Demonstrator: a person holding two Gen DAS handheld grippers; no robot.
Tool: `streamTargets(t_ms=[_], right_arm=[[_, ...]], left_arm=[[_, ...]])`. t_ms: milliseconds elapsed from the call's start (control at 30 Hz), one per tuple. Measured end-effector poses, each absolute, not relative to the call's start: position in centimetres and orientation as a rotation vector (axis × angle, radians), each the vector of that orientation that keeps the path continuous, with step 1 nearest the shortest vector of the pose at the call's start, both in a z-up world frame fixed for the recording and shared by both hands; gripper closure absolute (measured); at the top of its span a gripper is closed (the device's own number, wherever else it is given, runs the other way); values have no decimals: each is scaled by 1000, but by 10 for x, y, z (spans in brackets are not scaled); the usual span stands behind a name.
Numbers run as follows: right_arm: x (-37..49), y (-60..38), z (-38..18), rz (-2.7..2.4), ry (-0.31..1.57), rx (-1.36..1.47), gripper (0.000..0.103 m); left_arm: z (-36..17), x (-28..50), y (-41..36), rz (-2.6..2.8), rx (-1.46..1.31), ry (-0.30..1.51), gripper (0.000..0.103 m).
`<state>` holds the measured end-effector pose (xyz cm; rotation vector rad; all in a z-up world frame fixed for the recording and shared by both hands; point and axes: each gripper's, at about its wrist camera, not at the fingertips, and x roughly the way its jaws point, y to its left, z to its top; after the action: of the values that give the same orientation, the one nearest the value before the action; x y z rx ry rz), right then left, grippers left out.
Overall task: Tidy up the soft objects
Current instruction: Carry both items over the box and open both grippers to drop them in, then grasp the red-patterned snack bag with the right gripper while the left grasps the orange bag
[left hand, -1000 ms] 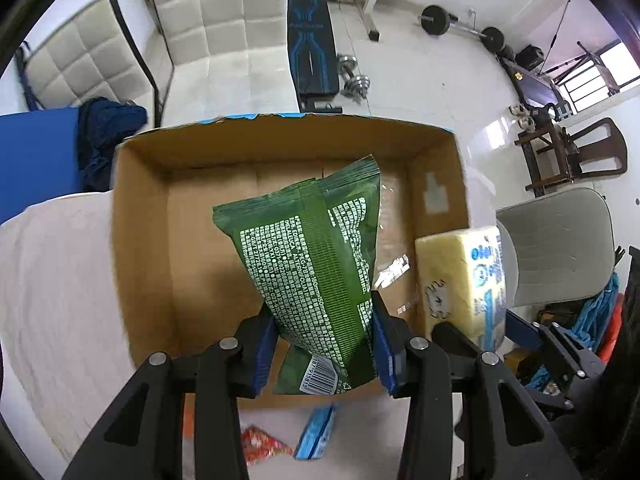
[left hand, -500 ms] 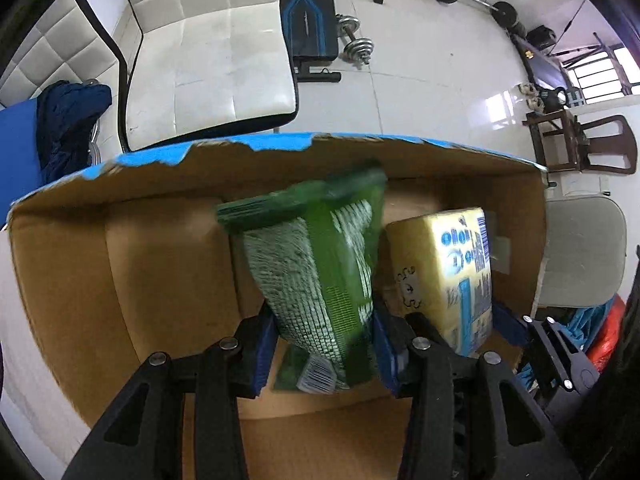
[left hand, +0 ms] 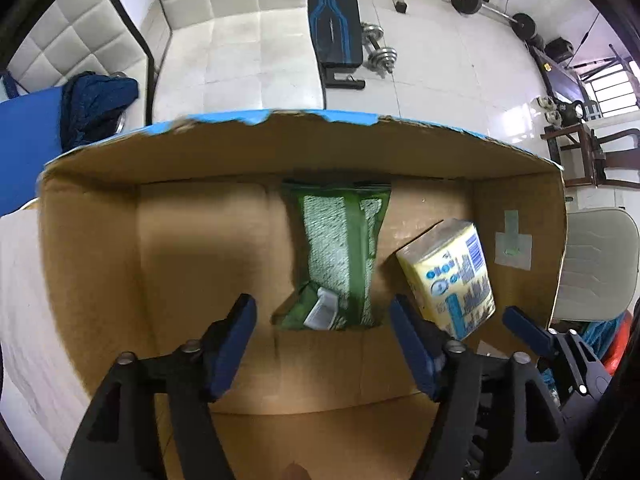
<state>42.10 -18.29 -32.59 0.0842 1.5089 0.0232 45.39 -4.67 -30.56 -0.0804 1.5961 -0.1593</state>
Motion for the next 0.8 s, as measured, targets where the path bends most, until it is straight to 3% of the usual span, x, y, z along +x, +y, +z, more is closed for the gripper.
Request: streamTargets(t_ms=[33,167,333,800], right_arm=[[415,-182,-323,27,1509,90,7],[396,-176,-314,38,1504,91,6],[370,-167,-301,47,1478,102,1],[290,-164,-223,1,1336,94,1]], left_arm=[[-300,447,-43,-150,-66,1577,33],[-287,425,-30,-125,-24,1506,11],[-264,390,-17,-83,34,1397,0],[-201,303,2,-32,17,1220,0]])
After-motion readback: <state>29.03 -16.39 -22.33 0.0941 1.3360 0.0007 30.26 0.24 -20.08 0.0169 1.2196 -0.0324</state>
